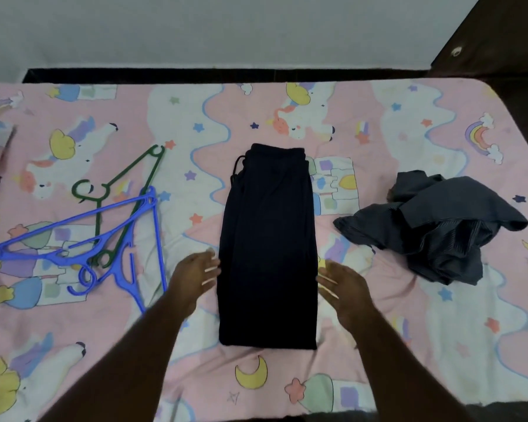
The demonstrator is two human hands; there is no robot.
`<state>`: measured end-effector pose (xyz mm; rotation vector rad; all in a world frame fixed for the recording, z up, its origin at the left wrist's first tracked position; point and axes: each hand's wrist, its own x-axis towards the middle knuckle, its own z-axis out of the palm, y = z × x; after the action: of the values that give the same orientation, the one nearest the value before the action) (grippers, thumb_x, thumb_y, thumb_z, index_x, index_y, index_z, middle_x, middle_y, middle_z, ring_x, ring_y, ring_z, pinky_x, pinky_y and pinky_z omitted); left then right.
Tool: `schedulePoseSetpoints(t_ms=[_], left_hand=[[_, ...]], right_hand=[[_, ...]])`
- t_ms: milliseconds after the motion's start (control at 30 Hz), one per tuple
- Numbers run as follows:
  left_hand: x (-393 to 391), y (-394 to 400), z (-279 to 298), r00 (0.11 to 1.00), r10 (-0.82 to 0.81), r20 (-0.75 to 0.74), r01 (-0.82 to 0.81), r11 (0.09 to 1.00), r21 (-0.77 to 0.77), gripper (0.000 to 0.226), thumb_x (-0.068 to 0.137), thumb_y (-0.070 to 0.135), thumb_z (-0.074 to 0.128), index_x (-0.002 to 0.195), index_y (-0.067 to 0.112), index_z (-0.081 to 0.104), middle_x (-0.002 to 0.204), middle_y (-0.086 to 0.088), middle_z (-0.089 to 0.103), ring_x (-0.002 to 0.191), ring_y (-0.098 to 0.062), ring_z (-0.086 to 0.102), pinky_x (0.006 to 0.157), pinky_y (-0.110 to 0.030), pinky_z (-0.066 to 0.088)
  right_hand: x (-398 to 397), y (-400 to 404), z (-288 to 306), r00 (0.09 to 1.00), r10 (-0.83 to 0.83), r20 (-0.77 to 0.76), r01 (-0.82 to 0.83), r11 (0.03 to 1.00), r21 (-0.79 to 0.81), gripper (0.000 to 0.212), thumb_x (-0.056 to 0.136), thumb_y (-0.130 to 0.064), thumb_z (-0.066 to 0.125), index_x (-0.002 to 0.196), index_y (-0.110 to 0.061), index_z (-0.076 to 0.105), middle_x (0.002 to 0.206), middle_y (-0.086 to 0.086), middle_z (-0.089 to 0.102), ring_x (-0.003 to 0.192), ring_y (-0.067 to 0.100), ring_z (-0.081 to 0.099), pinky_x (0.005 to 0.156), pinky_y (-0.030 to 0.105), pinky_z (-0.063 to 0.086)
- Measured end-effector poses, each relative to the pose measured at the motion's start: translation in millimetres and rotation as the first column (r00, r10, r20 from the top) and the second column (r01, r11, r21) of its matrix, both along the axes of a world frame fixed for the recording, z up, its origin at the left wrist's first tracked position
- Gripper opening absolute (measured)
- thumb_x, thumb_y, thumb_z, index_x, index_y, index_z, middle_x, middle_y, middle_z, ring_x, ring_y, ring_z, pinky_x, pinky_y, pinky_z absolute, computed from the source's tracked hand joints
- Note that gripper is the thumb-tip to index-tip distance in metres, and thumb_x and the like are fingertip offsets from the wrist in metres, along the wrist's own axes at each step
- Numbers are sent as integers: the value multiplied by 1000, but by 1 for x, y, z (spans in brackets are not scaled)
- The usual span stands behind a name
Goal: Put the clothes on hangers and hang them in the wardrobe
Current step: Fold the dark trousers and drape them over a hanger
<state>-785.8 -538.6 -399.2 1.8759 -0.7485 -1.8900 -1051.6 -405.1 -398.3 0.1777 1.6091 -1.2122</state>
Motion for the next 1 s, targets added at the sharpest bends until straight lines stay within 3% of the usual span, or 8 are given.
schedulePoseSetpoints(t_ms=[133, 300, 367, 467, 533, 633, 800, 1000], left_hand=[[-34, -88, 18, 989, -102, -107, 100, 995, -24, 46, 98, 55, 54, 124, 17, 63, 119, 0, 70, 112, -21, 66, 96, -38, 51], [-86, -163, 15, 972, -208, 108, 231, 933, -277, 29, 95, 29, 68, 122, 17, 66, 119, -1, 70, 114, -21, 65, 87, -31, 51], [-106, -188, 8, 921, -286, 267, 372, 851, -372, 42, 91, 26, 73, 130, 14, 63, 121, -1, 68, 112, -18, 63, 87, -30, 52], [-135, -218, -6, 728, -379, 571, 653, 636, -411, 55, 89, 32, 75, 139, 18, 57, 138, 0, 60, 127, -21, 55, 109, -41, 43], [-152, -233, -12, 542, -383, 748, 812, 467, -349, 59, 90, 40, 72, 143, 25, 53, 145, 1, 56, 133, -24, 49, 112, -45, 37], [-175, -258, -24, 343, -448, 825, 912, 370, -178, 69, 89, 45, 72, 150, 31, 43, 150, 0, 50, 135, -29, 42, 110, -50, 34], [-195, -285, -48, 375, -653, 658, 908, 402, -119, 91, 83, 31, 81, 158, 24, 28, 159, -4, 38, 141, -29, 40, 118, -46, 32], [-202, -292, -63, 260, -656, 709, 952, 295, -76, 93, 77, 29, 86, 155, 21, 35, 149, -11, 36, 134, -31, 42, 114, -42, 37]], right_hand=[[-42, -81, 17, 997, 79, 7, -77, 988, -137, 28, 102, -25, 56, 126, -11, 56, 120, 9, 66, 113, 26, 64, 100, 42, 49], [-88, -172, 12, 926, 264, -269, -292, 954, -68, 34, 93, -21, 70, 124, -8, 62, 119, 10, 69, 111, 23, 66, 99, 41, 53], [-104, -204, 4, 770, 425, -476, -456, 888, 56, 47, 86, -26, 78, 127, -9, 62, 120, 6, 69, 108, 20, 65, 98, 38, 52], [-121, -247, -6, 386, 623, -680, -645, 710, 283, 60, 85, -35, 79, 136, -12, 57, 131, 2, 64, 119, 20, 59, 99, 30, 43], [-129, -274, -12, 185, 681, -709, -686, 606, 403, 67, 85, -42, 77, 141, -17, 53, 141, 0, 58, 129, 22, 53, 105, 33, 40], [-134, -309, -22, 43, 770, -636, -735, 456, 502, 84, 81, -54, 76, 149, -17, 43, 152, 4, 47, 137, 28, 45, 113, 44, 37], [-135, -336, -42, 12, 862, -507, -791, 319, 522, 97, 77, -53, 80, 153, -12, 36, 156, 9, 41, 139, 29, 42, 112, 41, 36], [-143, -349, -51, -49, 868, -493, -819, 248, 518, 87, 79, -39, 84, 150, -13, 41, 151, 8, 46, 134, 27, 47, 110, 37, 39]])
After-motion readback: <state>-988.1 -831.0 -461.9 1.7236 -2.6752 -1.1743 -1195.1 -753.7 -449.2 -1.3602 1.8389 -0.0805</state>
